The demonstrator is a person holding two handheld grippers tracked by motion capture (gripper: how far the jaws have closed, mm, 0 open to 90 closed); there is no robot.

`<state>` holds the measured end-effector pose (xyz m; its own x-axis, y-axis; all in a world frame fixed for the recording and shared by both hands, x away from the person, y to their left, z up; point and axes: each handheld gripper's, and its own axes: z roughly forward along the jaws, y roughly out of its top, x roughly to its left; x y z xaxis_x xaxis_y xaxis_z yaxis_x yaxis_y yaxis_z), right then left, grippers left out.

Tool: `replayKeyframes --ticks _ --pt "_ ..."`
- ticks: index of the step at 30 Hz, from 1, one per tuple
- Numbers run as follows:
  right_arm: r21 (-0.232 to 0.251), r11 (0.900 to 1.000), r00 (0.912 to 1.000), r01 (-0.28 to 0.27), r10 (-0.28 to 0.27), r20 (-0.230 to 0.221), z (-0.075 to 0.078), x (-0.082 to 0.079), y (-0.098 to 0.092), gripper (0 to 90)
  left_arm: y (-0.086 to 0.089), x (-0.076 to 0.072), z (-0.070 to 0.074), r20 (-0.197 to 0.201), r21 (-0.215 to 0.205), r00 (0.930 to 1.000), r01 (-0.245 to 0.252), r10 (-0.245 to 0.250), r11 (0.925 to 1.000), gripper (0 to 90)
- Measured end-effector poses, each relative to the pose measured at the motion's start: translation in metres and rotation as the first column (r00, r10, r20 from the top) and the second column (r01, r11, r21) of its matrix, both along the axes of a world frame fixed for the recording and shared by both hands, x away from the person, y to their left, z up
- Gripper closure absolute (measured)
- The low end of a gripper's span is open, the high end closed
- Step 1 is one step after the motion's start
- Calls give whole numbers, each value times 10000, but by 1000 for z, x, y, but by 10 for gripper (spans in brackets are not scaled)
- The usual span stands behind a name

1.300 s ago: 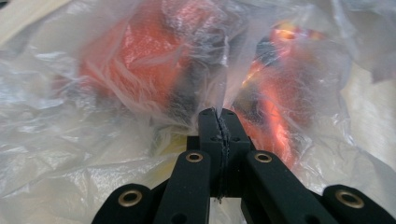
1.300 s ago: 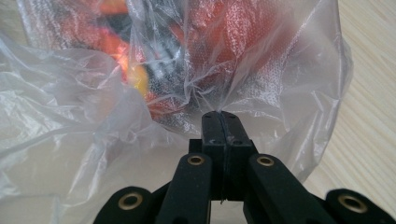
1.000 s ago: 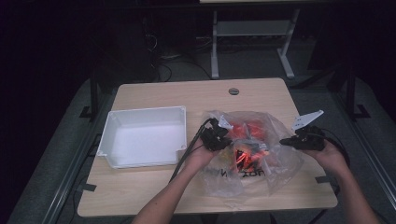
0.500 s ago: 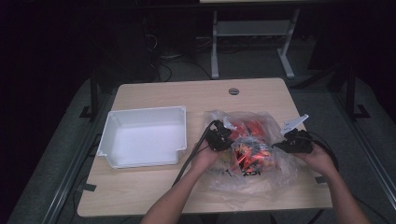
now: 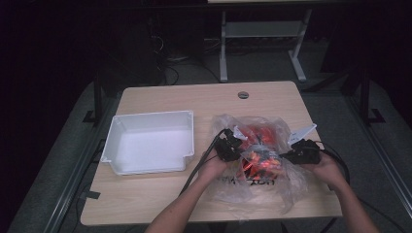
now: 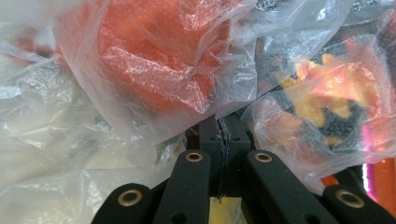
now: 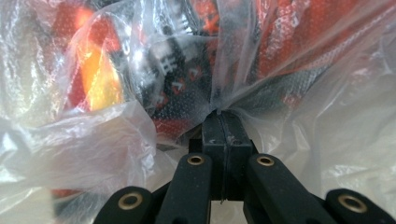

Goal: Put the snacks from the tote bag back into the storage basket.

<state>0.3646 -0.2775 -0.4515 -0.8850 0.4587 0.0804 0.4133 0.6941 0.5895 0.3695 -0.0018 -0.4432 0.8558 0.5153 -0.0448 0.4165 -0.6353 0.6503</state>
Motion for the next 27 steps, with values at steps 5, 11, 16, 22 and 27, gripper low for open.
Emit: replayKeyframes --ticks 5,11,16,22,27 --pt "47 9995 9995 -311 310 55 -2 -7 3 895 3 -6 0 0 50 9995 304 -304 9995 899" --pt "153 9986 9987 -513 511 75 -3 -16 5 895 4 -13 0 -11 134 9984 560 -560 9983 899" --pt "183 9978 9979 -636 635 96 -3 -23 5 896 4 -20 0 -43 92 9975 708 -708 9974 899" --pt "-85 9964 9964 -838 839 128 -3 -32 5 895 5 -31 3 -121 88 9947 1022 -1021 9947 899" --pt "-380 9972 9967 -636 654 480 9 -38 -5 896 9 -31 22 420 -336 9957 838 -824 9959 899"
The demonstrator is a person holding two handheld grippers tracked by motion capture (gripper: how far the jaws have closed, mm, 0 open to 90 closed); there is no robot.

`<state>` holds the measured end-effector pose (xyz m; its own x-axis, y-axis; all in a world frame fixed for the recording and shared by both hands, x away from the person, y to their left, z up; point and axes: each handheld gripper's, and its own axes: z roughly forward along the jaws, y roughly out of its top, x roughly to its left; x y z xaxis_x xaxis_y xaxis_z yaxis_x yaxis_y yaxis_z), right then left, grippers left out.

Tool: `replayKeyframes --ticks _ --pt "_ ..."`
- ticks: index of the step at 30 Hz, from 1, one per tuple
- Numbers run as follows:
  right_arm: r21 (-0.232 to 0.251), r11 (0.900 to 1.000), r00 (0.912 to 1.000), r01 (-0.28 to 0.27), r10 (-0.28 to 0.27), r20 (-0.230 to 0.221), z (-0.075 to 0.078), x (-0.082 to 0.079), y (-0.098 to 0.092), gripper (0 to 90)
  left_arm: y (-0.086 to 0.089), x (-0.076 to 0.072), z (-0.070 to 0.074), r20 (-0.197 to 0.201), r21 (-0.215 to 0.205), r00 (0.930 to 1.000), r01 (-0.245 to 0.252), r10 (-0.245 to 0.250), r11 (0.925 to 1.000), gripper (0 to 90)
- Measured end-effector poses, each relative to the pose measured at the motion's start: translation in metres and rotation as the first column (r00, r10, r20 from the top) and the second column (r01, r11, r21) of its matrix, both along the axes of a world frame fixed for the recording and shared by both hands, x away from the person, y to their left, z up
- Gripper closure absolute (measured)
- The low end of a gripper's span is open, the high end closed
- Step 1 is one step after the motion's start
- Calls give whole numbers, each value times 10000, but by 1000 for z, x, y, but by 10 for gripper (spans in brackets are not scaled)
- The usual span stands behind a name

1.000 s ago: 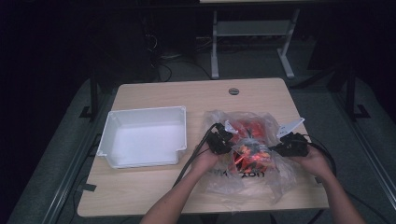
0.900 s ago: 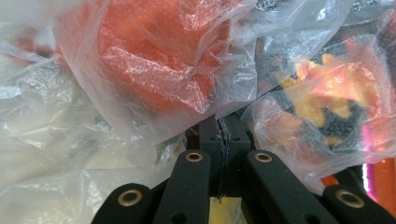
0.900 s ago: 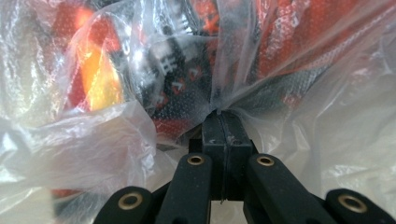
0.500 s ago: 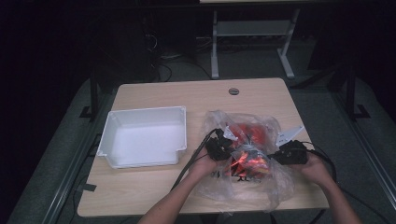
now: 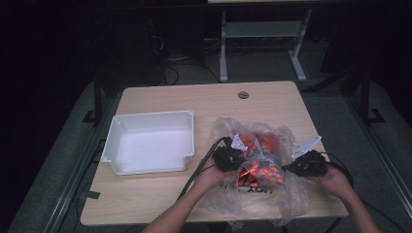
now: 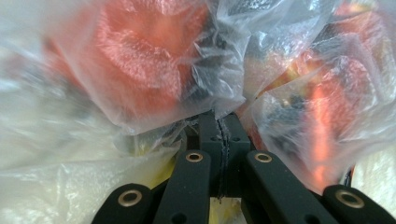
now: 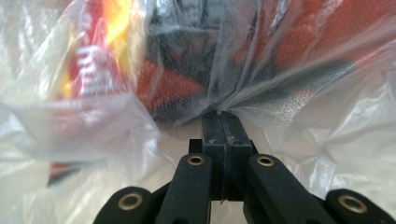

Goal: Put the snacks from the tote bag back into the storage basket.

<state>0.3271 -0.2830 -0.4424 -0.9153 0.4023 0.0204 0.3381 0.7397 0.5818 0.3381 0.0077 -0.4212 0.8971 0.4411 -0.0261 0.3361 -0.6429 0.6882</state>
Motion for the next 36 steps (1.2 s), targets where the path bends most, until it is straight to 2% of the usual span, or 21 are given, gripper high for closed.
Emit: replayKeyframes --ticks 3,4,6,8,9,11,14,15,17,20,23,25,28,31,34,36 --pt "428 9983 9987 398 -412 311 17 1 -12 896 1 6 14 271 -156 9994 -216 220 9996 899" --pt "503 9973 9976 533 -555 416 23 2 -15 896 0 8 17 303 -315 9989 -352 362 9989 899" --pt "631 9952 9950 749 -788 614 32 5 -18 896 -2 15 22 410 -344 9977 -530 544 9980 899" --pt "630 9935 9920 953 -1001 770 38 11 -21 895 -4 22 23 317 -552 9967 -725 743 9958 899" --pt "603 9922 9904 1088 -1134 786 38 16 -22 895 -7 26 22 265 -471 9962 -813 826 9956 899" --pt "648 9893 9886 1310 -1352 666 36 24 -23 895 -11 31 16 295 -143 9952 -931 935 9956 898" --pt "364 9895 9891 1402 -1416 412 24 34 -18 895 -16 39 2 93 84 9932 -1159 1158 9932 895" --pt "96 9897 9896 1431 -1432 154 14 38 -13 895 -18 40 -2 -5 167 9928 -1194 1195 9927 891" --pt "-43 9901 9901 1400 -1400 -81 4 41 -10 895 -19 42 -8 -34 219 9920 -1261 1262 9918 892" --pt "-179 9905 9904 1365 -1368 -202 -4 43 -8 891 -20 44 -11 -95 415 9930 -1171 1176 9923 881" --pt "-168 9895 9893 1435 -1439 -260 -6 41 -9 827 -18 42 -7 -137 315 9932 -1154 1159 9928 829" --pt "94 9870 9867 1602 -1599 -289 -1 39 -13 766 -14 39 -1 -88 251 9934 -1138 1141 9932 779" --pt "404 9838 9846 1747 -1742 -157 10 32 -21 693 -7 34 10 -48 98 9937 -1122 1123 9936 733" --pt "655 9821 9841 1766 -1775 70 23 23 -27 657 1 30 20 -3 93 9945 -1051 1051 9944 701" --pt "675 9820 9834 1767 -1789 291 35 14 -30 635 8 24 28 74 16 9941 -1085 1085 9941 676" --pt "736 9829 9839 1686 -1723 471 43 10 -31 629 11 20 33 -29 -92 9943 -1065 1065 9943 660"
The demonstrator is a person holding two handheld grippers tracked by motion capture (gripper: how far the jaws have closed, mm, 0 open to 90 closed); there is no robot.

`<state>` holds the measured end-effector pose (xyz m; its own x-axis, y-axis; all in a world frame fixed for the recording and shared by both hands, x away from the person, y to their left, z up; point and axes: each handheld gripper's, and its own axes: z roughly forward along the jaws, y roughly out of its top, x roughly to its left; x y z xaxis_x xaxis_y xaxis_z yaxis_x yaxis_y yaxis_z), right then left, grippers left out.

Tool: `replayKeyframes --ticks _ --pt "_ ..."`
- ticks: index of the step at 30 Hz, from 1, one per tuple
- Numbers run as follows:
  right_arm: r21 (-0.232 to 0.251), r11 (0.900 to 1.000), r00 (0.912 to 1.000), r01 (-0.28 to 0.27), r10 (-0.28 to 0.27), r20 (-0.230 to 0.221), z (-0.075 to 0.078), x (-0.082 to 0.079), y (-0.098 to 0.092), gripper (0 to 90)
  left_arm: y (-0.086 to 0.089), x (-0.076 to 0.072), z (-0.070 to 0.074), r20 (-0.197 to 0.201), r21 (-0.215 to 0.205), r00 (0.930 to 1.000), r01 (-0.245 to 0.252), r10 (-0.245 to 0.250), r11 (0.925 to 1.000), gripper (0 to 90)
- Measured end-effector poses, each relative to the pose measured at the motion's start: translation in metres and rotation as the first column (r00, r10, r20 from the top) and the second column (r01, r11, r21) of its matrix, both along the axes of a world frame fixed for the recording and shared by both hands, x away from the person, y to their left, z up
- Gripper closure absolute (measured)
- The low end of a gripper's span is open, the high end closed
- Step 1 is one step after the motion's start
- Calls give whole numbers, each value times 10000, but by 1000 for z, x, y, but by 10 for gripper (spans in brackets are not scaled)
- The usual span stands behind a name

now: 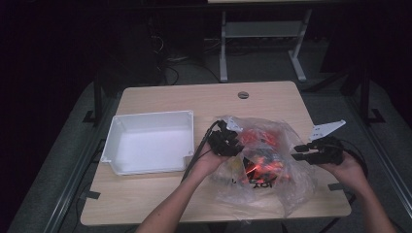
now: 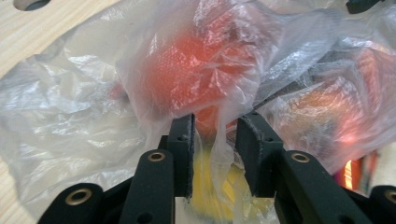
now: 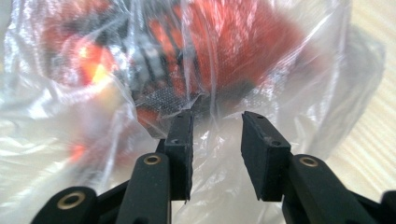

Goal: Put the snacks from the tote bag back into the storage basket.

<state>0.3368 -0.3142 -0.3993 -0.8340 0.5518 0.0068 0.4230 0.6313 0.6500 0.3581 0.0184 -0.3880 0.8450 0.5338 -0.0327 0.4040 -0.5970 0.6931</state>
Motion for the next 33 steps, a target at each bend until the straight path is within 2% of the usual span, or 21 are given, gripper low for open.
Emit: replayKeyframes --ticks 7,12,15,20,21,22,24,25,28,33 --pt "108 9992 9983 -376 370 451 25 -15 4 621 5 -13 11 257 142 9993 256 -259 9996 642" --pt "211 9946 9931 -1014 999 608 38 -26 15 601 10 -22 17 268 58 9988 411 -412 9991 626" --pt "396 9878 9871 -1509 1484 608 41 -33 23 579 13 -28 19 285 28 9977 614 -615 9981 604" --pt "343 9777 9773 -2072 2053 521 39 -41 36 561 16 -42 19 105 -303 9941 1083 -1080 9937 565" --pt "319 9751 9749 -2193 2177 470 38 -43 41 549 15 -44 17 60 -422 9935 1134 -1133 9927 538" --pt "319 9751 9749 -2193 2177 470 38 -43 41 549 14 -46 16 -17 -367 9920 1258 -1259 9914 538" --pt "316 9734 9736 -2270 2261 300 35 -43 44 536 11 -49 10 -108 -228 9903 1382 -1385 9901 498" --pt "292 9733 9736 -2278 2273 219 34 -43 46 532 11 -50 8 -90 36 9887 1494 -1494 9888 478" --pt "435 9729 9739 -2270 2270 49 28 -42 49 533 10 -50 -5 -380 65 9894 1402 -1398 9901 434" --pt "-311 9798 9803 -1973 1971 -90 9 -38 54 573 9 -50 -27 -806 228 9910 1089 -1067 9938 429"
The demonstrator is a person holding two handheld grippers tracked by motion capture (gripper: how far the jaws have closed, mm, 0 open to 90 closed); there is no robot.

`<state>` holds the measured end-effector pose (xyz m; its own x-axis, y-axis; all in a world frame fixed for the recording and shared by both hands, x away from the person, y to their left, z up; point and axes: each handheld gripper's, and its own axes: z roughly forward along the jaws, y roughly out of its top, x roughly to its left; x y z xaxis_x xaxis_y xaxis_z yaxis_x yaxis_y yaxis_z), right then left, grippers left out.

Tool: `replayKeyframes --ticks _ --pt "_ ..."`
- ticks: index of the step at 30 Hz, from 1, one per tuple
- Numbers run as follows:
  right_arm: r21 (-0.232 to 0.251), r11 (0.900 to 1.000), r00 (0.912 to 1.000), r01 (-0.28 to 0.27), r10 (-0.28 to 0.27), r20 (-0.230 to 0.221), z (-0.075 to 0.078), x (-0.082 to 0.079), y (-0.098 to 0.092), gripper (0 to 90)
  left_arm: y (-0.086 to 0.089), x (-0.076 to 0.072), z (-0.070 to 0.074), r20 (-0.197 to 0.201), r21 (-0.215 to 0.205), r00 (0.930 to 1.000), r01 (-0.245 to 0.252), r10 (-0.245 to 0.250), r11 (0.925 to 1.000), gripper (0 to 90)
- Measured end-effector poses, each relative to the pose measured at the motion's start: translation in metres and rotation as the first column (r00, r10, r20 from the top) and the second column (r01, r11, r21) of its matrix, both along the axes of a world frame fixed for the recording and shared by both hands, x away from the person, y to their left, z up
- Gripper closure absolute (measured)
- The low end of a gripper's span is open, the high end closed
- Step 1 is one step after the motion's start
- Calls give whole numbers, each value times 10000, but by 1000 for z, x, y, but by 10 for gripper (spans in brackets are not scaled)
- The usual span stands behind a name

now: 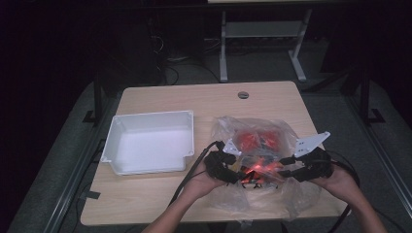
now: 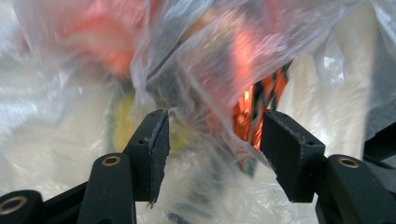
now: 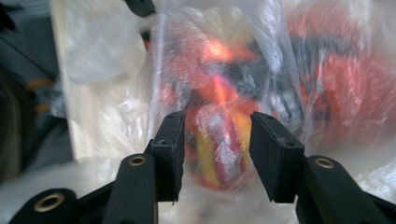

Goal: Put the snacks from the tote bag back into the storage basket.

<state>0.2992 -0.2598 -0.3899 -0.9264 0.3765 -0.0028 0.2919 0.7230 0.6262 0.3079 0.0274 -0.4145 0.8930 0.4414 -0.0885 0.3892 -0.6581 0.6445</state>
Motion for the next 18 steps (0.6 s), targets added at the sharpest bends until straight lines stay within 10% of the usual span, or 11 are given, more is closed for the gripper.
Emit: replayKeyframes --ticks 18 --pt "-520 9985 9999 142 -138 68 -23 -3 -6 892 13 -1 -15 -453 46 9983 380 -378 9993 765"
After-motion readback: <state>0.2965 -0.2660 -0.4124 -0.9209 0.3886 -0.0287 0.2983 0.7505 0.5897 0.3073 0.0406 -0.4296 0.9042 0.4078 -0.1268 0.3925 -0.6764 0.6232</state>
